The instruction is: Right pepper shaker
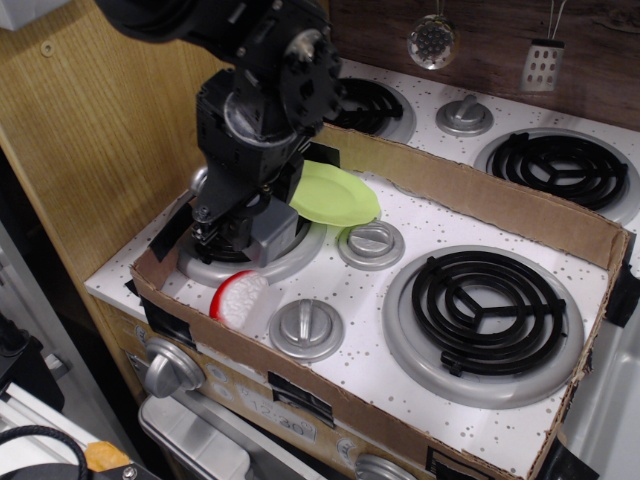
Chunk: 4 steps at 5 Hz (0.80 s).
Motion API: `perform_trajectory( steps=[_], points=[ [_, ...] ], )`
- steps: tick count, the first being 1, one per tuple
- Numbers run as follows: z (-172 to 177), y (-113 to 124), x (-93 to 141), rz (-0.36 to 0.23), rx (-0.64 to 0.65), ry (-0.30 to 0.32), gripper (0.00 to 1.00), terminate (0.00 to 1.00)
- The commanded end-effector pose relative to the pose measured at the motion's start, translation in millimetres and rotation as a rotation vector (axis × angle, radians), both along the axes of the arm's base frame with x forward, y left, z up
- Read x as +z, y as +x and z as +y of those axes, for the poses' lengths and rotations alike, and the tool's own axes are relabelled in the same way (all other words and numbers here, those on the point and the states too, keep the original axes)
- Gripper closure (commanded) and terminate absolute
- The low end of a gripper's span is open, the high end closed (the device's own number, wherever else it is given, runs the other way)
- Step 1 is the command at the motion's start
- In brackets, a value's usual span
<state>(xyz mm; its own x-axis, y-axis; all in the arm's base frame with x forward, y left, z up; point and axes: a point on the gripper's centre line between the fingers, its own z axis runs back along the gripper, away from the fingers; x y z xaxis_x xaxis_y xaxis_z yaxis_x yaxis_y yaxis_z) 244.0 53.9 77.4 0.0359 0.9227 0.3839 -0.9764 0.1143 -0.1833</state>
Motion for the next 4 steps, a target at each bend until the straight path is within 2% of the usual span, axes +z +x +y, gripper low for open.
perform_trajectory(
  steps=[1,2,3,4],
  points=[
    [-16,16,17,-0.088,-0.019,0.118,1.0,0.0],
    [-28,23,10,-0.137,-0.011,0.162,1.0,0.0],
    [-44,34,1,-0.218,-0.002,0.256,1.0,0.0],
    [-53,36,-2,-0.242,0.021,0.324,1.0,0.0]
  ],
)
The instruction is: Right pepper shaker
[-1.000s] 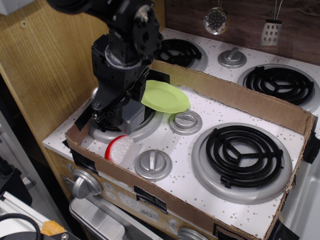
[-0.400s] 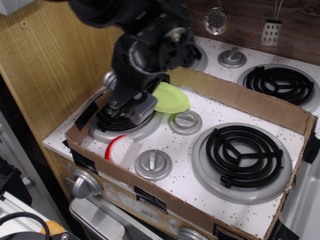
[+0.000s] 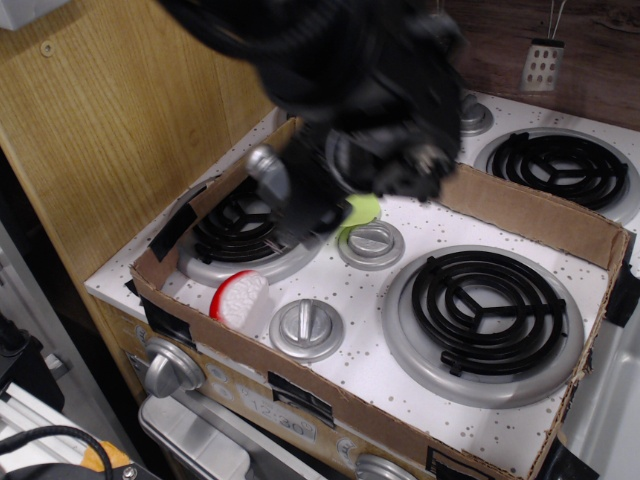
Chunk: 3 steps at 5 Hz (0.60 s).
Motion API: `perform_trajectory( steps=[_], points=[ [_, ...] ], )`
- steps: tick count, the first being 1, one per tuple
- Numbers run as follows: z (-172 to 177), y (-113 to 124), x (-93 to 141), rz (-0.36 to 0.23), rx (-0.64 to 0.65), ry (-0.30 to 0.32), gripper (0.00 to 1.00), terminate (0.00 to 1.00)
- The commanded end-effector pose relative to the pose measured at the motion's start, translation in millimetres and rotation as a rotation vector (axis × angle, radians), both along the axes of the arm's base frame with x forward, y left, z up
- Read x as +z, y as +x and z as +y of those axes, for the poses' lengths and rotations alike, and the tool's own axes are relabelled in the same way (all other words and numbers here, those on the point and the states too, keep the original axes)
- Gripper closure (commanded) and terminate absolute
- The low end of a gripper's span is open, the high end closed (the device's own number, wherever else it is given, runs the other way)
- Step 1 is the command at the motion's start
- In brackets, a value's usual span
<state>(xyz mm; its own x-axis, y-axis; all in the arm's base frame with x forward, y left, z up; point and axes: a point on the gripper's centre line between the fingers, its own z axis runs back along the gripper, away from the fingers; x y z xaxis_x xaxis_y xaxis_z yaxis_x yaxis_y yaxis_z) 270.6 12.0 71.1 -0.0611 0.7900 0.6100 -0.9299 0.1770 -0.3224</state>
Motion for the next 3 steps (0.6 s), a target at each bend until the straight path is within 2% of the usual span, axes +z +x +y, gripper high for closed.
perform_trajectory(
  steps=[1,2,3],
  points=[
    [-20,9,-1,-0.094,0.021,0.174,1.0,0.0],
    [-22,5,-6,-0.095,0.026,0.305,1.0,0.0],
    [-26,1,-14,-0.08,0.018,0.38,1.0,0.0]
  ],
)
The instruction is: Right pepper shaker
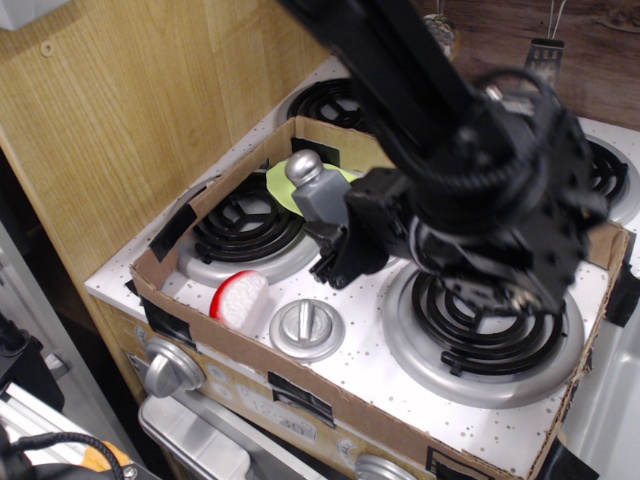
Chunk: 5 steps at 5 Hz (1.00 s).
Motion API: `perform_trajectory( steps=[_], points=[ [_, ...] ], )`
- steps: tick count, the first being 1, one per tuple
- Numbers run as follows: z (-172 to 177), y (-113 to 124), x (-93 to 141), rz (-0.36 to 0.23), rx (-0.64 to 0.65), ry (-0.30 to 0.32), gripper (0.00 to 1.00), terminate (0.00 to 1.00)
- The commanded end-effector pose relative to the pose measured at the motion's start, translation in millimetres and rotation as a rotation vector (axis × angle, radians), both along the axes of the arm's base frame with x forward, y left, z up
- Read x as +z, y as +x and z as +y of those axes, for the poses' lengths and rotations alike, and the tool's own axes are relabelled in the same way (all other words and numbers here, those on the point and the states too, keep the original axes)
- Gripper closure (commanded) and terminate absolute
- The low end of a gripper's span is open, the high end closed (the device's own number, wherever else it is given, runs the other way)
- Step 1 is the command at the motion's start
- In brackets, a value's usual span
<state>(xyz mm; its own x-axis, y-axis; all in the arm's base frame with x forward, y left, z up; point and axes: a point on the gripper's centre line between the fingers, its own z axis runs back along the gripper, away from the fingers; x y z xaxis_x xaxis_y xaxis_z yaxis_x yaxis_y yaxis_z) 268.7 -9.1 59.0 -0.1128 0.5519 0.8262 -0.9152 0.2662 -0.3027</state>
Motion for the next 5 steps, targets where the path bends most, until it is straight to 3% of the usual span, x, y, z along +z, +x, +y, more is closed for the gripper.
perform_trajectory(
  steps=[1,3,5],
  points=[
    [-3,-1,-11,-0.026,-0.004,0.112,1.0,0.0],
    [4,-3,-28,-0.029,-0.029,0.19,1.0,0.0],
    [-1,0,-44,-0.021,-0.053,0.162,1.0,0.0]
  ],
)
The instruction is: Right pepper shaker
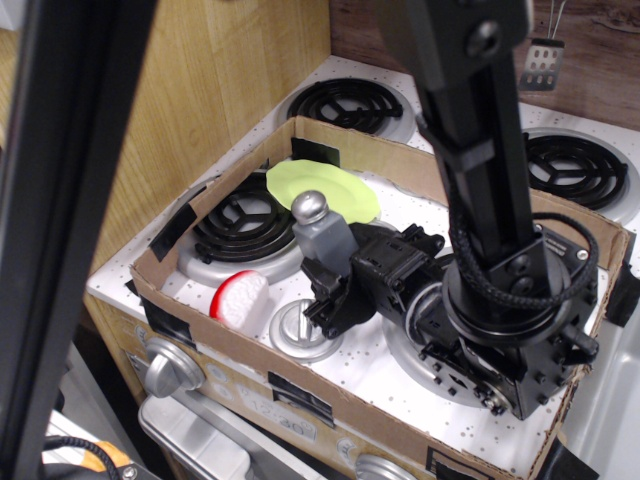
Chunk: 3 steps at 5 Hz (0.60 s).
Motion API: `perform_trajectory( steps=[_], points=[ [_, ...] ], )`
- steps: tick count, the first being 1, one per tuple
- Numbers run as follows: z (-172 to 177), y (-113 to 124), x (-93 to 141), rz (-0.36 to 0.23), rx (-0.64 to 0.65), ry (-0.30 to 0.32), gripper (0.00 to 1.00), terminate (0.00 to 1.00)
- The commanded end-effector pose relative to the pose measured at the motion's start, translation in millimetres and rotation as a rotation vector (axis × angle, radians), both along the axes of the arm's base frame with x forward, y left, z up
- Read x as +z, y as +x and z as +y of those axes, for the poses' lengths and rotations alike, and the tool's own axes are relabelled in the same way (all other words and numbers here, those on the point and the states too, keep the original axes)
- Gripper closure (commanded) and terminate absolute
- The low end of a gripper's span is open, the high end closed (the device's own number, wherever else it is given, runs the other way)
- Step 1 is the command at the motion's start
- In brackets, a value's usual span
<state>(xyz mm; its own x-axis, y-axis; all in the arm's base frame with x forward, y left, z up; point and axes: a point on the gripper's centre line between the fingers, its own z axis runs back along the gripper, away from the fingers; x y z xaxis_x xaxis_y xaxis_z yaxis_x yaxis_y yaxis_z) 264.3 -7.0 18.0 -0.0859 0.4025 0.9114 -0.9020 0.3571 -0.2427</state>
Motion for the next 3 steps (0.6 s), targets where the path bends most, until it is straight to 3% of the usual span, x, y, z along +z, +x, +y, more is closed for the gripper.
perform_trajectory(
  steps=[1,3],
  points=[
    [-5.2,5.9,-6.5,-0.024,-0.01,-0.03,1.0,0.0],
    [-12.1,11.0,-5.2,-0.024,-0.019,-0.009,1.0,0.0]
  ],
)
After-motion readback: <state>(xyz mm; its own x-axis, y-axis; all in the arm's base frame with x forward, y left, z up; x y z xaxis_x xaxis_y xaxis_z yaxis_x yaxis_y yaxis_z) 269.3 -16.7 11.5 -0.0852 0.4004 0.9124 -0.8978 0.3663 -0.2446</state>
